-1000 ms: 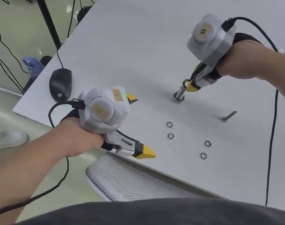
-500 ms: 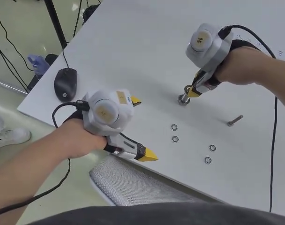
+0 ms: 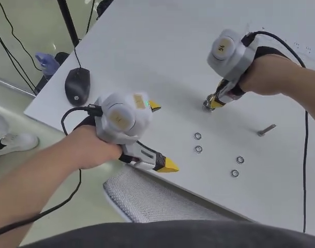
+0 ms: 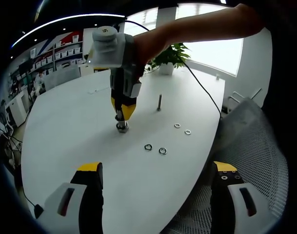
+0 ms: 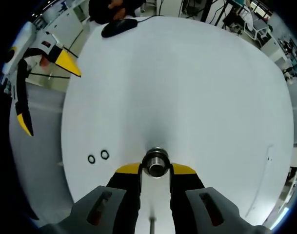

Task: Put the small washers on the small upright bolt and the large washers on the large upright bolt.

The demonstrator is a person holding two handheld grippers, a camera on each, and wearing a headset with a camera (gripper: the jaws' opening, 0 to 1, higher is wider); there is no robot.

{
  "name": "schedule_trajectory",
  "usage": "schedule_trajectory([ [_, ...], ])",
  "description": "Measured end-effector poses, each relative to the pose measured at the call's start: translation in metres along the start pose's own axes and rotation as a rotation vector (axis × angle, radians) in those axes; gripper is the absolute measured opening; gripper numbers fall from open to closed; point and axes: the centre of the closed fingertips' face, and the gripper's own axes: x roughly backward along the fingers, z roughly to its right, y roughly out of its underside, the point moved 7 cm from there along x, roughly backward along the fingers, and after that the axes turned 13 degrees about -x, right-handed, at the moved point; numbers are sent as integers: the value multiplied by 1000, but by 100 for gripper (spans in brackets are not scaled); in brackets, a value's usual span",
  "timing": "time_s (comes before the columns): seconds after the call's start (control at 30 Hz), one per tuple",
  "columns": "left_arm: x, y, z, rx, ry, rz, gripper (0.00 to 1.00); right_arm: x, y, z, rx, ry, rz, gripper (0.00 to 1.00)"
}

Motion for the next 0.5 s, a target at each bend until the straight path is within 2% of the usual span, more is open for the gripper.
schedule_trajectory([
  [0.5,-1,-1,-2,4,3,11,92,-21,4,4,-21,-7,2,22],
])
